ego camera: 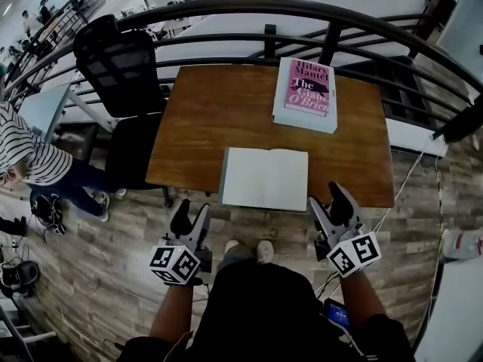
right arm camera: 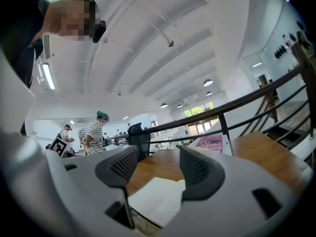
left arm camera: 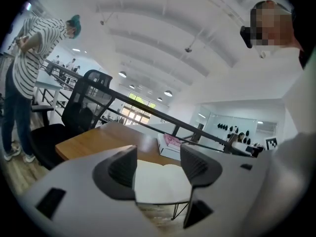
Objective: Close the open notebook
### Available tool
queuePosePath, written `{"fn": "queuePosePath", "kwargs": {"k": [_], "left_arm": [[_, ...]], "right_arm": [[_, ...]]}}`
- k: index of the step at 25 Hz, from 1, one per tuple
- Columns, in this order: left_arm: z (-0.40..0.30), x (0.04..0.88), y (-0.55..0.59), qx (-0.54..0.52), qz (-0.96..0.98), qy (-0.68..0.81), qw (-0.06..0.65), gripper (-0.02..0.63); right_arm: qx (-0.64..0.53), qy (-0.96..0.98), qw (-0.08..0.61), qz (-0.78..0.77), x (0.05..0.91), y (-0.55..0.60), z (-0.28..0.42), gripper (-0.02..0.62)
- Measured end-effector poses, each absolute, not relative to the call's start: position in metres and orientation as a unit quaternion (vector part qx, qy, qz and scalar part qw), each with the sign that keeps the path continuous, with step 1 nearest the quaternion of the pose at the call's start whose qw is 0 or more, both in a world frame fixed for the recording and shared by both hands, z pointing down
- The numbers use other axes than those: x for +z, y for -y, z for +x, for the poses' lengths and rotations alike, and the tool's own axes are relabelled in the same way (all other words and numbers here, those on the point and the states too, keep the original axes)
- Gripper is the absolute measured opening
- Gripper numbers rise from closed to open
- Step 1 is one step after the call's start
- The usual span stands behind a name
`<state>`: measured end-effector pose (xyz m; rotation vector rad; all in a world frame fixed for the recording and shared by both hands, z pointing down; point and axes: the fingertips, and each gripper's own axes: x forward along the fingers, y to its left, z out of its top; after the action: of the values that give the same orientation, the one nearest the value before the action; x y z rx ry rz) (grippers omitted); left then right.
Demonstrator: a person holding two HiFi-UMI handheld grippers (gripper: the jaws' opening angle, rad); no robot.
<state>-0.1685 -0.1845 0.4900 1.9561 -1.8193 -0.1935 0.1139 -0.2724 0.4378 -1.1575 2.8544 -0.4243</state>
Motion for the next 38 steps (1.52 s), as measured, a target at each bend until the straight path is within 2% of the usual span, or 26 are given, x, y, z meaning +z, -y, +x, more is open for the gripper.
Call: {"fn": "queuePosePath", "kwargs": {"k": [20,32,35,37,38], "left_arm": [[-0.176,0.660,0.225,-0.066,0.651,0.623,0.427,0.273],[-0.159,0.714,0.232,-0.102,0.628,0.561,0.530,0.265],[-0.157,0.714,0.240,-0.114,0.633,0.548,0.534,0.240],[-0.157,0.712,0.243,-0.123,0.632,0.550,0.532,0.162],[-0.156,0.711,0.243,-0.127,0.631,0.549,0.533,0.149]], "right_arm": [[-0.231,-0.898,-0.065,-0.368,0.533,0.300,0.086,0.245],[-0.245,-0.896,-0.100,-0.356,0.548,0.301,0.072,0.244],[-0.248,-0.894,-0.103,-0.358,0.548,0.303,0.073,0.244],[-0.254,-0.893,-0.102,-0.358,0.548,0.303,0.075,0.242],[-0.255,-0.892,-0.103,-0.358,0.549,0.302,0.076,0.242]]}}
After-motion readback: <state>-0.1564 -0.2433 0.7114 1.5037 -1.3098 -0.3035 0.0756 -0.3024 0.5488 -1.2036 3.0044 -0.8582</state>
